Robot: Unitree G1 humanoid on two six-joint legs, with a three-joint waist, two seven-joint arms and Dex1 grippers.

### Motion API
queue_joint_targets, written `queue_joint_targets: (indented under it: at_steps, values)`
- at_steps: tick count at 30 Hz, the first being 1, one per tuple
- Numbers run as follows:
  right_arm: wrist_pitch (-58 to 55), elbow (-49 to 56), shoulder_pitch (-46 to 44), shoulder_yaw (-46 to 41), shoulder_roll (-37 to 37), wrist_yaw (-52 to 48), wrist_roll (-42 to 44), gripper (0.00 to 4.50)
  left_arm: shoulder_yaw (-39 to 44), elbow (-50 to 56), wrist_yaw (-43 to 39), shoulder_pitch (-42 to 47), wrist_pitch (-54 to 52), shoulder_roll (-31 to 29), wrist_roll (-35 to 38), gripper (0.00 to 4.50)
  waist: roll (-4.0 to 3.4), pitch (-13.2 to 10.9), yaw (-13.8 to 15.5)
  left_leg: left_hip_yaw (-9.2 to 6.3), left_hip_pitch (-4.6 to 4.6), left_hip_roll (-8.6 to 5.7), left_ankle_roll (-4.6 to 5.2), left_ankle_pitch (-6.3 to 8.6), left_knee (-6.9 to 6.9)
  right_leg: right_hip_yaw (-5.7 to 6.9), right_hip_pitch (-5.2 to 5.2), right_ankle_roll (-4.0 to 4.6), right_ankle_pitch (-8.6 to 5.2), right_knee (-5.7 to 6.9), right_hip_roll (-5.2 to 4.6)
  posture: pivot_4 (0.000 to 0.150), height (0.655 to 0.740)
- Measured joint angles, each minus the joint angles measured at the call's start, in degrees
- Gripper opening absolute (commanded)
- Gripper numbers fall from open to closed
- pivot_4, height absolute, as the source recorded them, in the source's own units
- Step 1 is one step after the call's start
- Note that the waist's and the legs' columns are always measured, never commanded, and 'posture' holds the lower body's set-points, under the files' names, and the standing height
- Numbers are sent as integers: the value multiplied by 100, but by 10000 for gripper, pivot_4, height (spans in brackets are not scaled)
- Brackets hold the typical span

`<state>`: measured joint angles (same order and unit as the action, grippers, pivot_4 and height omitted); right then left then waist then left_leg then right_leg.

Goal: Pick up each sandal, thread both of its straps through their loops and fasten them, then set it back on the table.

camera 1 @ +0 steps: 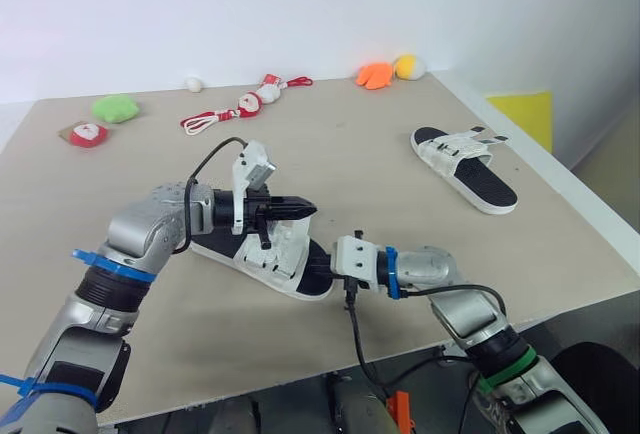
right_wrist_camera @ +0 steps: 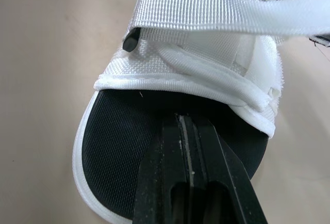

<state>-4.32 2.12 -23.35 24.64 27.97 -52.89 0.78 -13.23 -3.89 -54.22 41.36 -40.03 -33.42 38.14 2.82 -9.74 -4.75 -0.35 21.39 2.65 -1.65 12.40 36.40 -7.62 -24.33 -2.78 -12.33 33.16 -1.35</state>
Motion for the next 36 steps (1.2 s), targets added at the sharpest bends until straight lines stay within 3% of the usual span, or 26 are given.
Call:
queue_joint_targets:
  at_steps: [3,36]
  values:
    - [0,44,8,0,0,-67,3,0,9,-118,-5,35,-156,118,-167,336,0,0,-5,-14,0,0,2,-1,0,0,0,-33,20,3,9,1500,7400]
    - [-3,114,84,-6,-16,-9,1,0,-109,-626,-489,309,-515,344,-1363,336,-1,1,-24,-24,-1,-2,0,4,-3,1,2,-33,20,9,10,1500,7400]
